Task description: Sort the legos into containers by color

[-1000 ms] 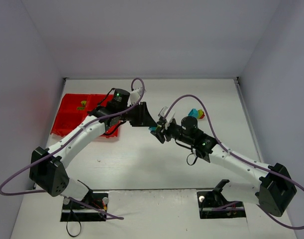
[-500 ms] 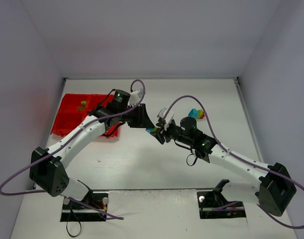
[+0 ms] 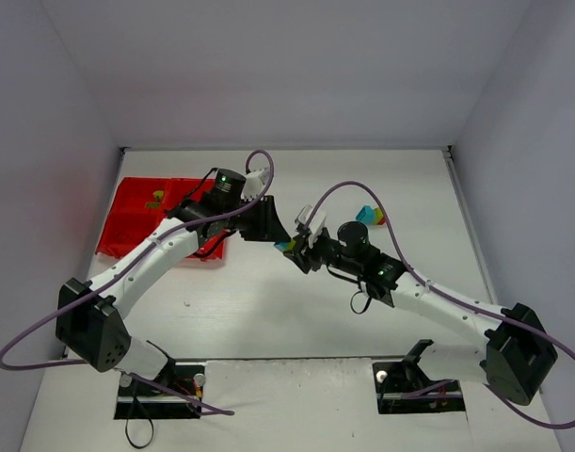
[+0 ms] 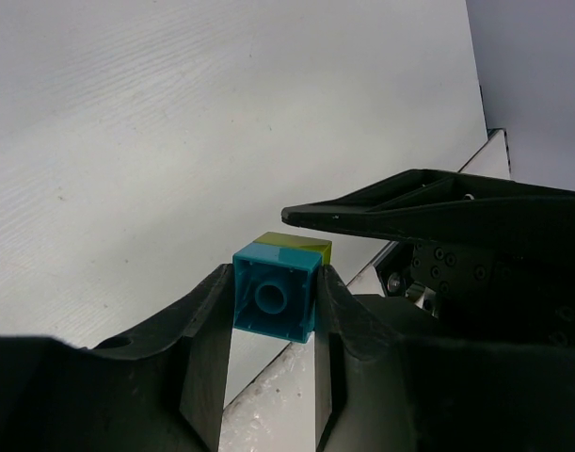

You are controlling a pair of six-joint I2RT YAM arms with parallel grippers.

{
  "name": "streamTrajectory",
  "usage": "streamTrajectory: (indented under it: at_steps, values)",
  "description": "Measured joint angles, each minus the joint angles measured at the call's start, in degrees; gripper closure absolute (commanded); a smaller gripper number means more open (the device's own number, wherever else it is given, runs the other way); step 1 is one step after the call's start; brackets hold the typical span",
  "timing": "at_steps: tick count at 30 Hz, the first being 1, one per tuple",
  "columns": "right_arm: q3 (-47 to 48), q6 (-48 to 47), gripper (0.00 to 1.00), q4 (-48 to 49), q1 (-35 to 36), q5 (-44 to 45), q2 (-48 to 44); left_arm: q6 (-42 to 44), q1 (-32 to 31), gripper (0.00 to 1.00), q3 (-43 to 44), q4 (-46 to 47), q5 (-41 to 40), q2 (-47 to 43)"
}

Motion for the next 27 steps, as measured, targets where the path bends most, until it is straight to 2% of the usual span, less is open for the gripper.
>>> streamTrajectory:
  at_steps: [2,3,4,6,18,27]
  values:
    - [-0.09,0.04,0.59,0.24,0.00,-0.02,0.09,0.02,0.00,1.00,0.00,0.02,-0.07,0.00]
    - [-0.09,0.04,0.77,0.37,0.00,-0.11,0.13,0.00,0.00,1.00,0.00,0.02,-0.07,0.00]
    - [-0.09,-0.15,0.87,0.35,0.00,-0.57,0.17,-0.02,0.00,1.00,0.00,0.13,-0.37,0.00]
    - [-0.13,0.22,1.00,0.57,0.02,-0.63,0.31,0.15,0.02,1.00,0.11,0.07,-0.39,0.00]
    - [-1.84,0.33,1.00,4.17,0.33,-0.59,0.52,0.76,2.43,1.00,1.18,-2.47,0.87,0.00]
    - [-5.38,0.66,1.00,2.47,-0.04,2.78,0.48,3.30,13.35,1.00,2.10,-7.21,-1.03,-1.81]
